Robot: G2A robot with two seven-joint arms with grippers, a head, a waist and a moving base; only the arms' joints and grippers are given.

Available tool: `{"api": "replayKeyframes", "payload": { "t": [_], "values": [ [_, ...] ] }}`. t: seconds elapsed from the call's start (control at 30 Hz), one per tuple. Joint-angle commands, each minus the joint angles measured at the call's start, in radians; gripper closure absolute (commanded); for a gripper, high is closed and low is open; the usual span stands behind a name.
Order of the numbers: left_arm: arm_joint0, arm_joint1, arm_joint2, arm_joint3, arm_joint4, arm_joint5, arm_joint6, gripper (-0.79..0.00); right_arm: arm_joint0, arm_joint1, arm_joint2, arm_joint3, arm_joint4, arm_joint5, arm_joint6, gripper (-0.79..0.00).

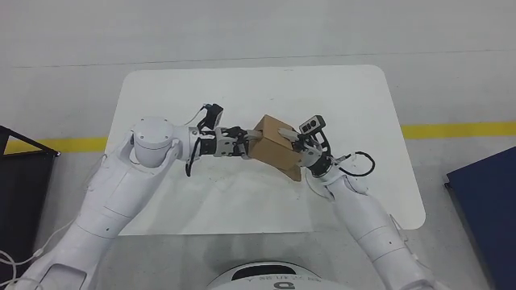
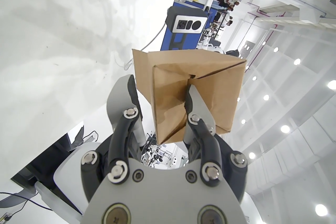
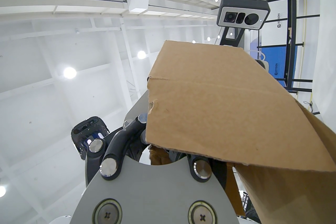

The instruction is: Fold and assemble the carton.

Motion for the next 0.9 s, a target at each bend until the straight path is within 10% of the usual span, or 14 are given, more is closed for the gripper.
{"api": "replayKeyframes", "payload": {
  "t": [0.0,0.37,0.6,0.87],
  "values": [
    [0.013,0.003,-0.016,-0.005,-0.006,-0.004,0.007,-0.465,-0.002,0.001,0.002,-0.001,0.002,0.000,0.001,0.000],
    [0.123,0.032,-0.157,-0.071,-0.037,-0.038,0.036,-0.511,-0.005,0.003,0.007,-0.008,0.004,-0.010,-0.004,0.000],
    [0.176,0.038,-0.225,-0.066,-0.125,-0.116,0.017,-0.696,-0.007,0.004,0.013,-0.010,0.014,-0.012,-0.008,0.000],
    [0.202,0.045,-0.293,-0.043,-0.163,-0.187,0.016,-0.637,0.026,0.023,0.039,-0.030,-0.183,0.031,-0.095,0.000]
  ]
}}
